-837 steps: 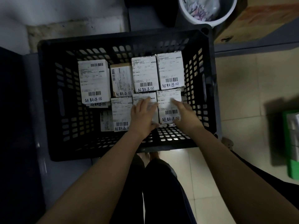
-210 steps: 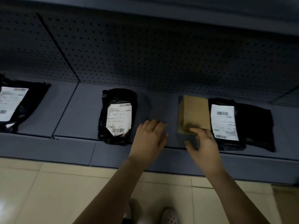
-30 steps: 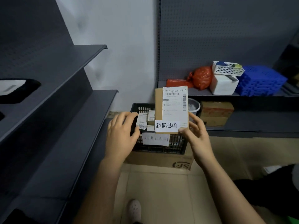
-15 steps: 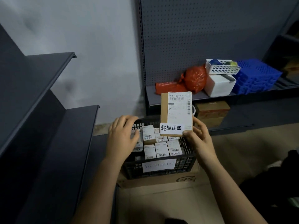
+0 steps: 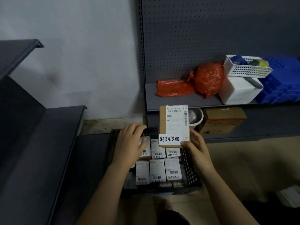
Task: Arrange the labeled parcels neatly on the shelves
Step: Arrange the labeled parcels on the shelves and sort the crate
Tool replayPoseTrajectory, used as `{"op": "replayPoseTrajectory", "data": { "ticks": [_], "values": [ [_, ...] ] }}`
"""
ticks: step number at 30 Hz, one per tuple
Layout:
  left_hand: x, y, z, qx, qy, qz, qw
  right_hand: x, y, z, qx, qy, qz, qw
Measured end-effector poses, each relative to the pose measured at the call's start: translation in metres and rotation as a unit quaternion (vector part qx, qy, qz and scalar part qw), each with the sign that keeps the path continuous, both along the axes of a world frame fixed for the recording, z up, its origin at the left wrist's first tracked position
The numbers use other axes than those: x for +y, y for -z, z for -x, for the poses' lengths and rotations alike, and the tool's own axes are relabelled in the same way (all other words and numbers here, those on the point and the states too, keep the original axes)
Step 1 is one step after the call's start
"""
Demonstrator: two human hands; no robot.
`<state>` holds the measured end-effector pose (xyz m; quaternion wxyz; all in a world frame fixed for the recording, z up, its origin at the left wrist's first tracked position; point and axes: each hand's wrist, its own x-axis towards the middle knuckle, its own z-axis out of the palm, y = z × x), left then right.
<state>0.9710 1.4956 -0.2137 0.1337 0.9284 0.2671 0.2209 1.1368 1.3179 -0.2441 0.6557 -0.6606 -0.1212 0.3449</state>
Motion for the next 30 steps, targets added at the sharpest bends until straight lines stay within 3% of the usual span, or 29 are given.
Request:
{"op": "replayPoseTrajectory", "data": {
  "ticks": [13, 20, 25, 30],
  "values": [
    [0.052, 0.168, -0.051, 0.144, -0.01, 0.136, 0.98, 0.06, 0.157, -0.038, 0.123, -0.044, 0.131, 0.983],
    [0.064, 0.269, -0.055, 0.202, -0.011, 0.194, 0.96, 0.082, 0.234, -0.042, 0.134, -0.046, 0.165, 0.976],
    [0.069, 0.307, -0.061, 0.278, -0.011, 0.225, 0.934, 0.091, 0.264, -0.045, 0.137, -0.063, 0.166, 0.974],
    [0.062, 0.322, -0.056, 0.27, 0.003, 0.252, 0.929, 0.095, 0.277, -0.043, 0.128, -0.095, 0.164, 0.973]
  ]
}}
